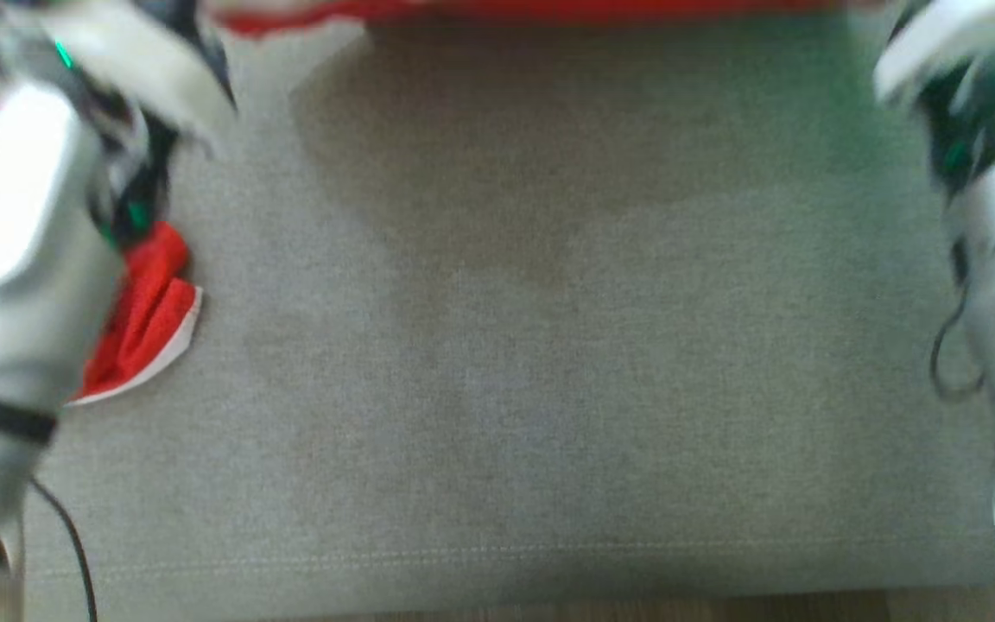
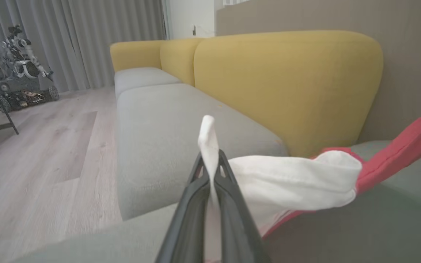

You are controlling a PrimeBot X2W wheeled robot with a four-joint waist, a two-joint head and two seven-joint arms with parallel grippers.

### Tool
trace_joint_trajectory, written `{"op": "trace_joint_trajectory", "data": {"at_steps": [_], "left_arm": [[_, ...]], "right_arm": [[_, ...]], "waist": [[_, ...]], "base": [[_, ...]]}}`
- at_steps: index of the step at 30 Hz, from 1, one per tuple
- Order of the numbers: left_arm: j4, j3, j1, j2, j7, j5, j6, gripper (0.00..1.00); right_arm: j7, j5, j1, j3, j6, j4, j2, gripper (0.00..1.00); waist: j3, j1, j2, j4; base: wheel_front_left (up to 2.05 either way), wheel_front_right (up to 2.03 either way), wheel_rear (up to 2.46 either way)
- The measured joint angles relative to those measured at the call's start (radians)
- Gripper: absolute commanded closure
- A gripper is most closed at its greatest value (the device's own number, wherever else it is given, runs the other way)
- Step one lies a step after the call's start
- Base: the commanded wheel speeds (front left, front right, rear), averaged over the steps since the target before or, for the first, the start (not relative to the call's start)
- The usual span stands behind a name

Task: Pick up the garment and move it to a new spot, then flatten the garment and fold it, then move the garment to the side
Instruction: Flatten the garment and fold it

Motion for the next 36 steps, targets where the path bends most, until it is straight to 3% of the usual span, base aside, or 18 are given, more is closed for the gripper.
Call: {"op": "trace_joint_trajectory", "data": {"at_steps": [4, 5, 13, 22, 36], "left_arm": [[-0.018, -0.039, 0.103, 0.012, 0.000, 0.016, -0.007, 1.00], [-0.030, -0.063, 0.173, 0.026, 0.000, 0.016, -0.014, 1.00], [-0.115, -0.165, 0.366, 0.110, 0.025, 0.035, -0.023, 1.00], [-0.208, -0.235, 0.495, 0.171, 0.065, 0.048, -0.022, 1.00], [-0.342, -0.289, 0.659, 0.246, 0.157, -0.003, -0.013, 1.00]], "right_arm": [[0.051, 0.060, 0.101, 0.083, 0.000, -0.011, -0.020, 1.00], [0.078, 0.094, 0.169, 0.142, 0.000, -0.034, -0.048, 1.00], [0.145, 0.204, 0.352, 0.318, 0.000, -0.142, -0.164, 1.00], [0.234, 0.275, 0.468, 0.457, 0.000, -0.230, -0.269, 1.00], [0.406, 0.444, 0.603, 0.599, 0.000, -0.378, -0.375, 1.00]], "waist": [[-0.043, 0.0000, 0.0000, 0.000], [-0.074, 0.0000, 0.0000, -0.001], [-0.187, -0.0001, 0.0001, -0.008], [-0.253, -0.0001, 0.0001, -0.006], [-0.344, -0.0001, 0.0001, -0.012]], "base": [[0.00, 0.00, 0.00], [0.00, 0.00, 0.00], [0.00, 0.00, 0.00], [0.00, 0.00, 0.00], [0.00, 0.00, 0.00]]}}
